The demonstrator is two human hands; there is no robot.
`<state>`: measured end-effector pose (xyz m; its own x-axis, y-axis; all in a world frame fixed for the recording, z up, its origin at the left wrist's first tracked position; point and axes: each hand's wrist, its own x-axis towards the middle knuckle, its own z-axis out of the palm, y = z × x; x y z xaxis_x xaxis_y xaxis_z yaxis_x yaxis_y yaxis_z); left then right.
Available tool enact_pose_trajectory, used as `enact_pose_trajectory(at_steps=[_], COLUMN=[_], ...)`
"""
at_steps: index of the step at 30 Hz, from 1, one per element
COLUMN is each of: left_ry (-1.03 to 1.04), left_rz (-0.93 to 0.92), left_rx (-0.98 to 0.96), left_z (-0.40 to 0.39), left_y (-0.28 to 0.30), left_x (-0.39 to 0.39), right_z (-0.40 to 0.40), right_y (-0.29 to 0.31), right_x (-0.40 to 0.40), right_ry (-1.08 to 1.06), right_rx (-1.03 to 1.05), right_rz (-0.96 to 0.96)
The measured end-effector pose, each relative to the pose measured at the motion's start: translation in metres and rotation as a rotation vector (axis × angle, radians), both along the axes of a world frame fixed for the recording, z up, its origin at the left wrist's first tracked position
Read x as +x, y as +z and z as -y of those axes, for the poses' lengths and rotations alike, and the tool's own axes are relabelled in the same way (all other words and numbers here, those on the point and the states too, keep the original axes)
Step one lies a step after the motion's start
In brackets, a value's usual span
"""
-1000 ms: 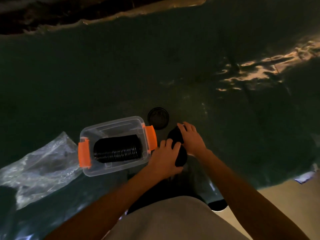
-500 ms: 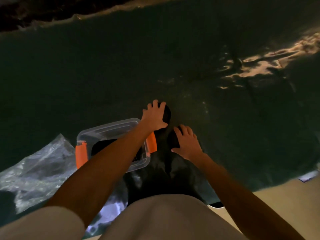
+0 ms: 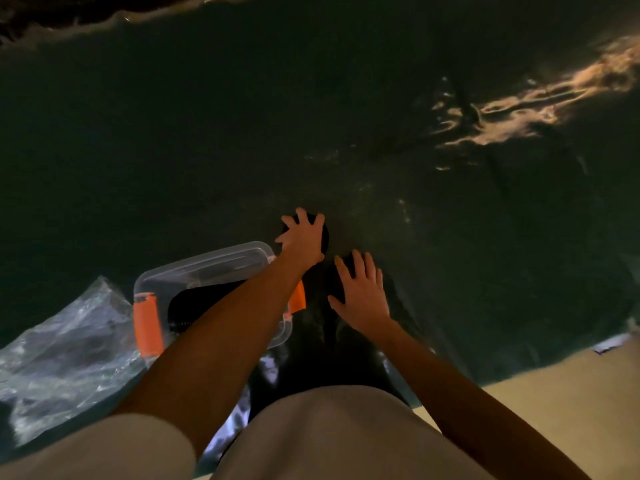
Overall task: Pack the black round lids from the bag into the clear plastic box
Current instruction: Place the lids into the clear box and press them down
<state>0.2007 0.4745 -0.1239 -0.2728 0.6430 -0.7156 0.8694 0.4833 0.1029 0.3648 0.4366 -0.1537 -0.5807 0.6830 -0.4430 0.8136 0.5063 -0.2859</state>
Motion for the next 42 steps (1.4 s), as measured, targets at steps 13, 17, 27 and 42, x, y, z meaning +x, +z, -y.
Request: enact_pose_trajectory(at_steps=[13,17,27,42], left_ry=[0.035,0.091,0.279,0.733], left_rz=[-0.011,0.046,0.244,0.69], left_rx=[0.058,0.169,0.344,0.587], left_z=[-0.004,-0.004,0.01,0.119], left_y=[-0.003,0.006,0.041,0.092], left_x=[-0.001,0.002,0.017,0.071], right_z=[0.006,0.007,-0.003,0.02], right_y=[-0.01,-0.013,0.007,0.111], right_x=[0.002,0.002,0.002,0.041], right_ry=[-0.051,-0.05,-0.339,-1.119], right_rx=[0.128,0.169,-0.004,-1.243], right_rz=[-0.075,-0.073,-0.173,-1.162])
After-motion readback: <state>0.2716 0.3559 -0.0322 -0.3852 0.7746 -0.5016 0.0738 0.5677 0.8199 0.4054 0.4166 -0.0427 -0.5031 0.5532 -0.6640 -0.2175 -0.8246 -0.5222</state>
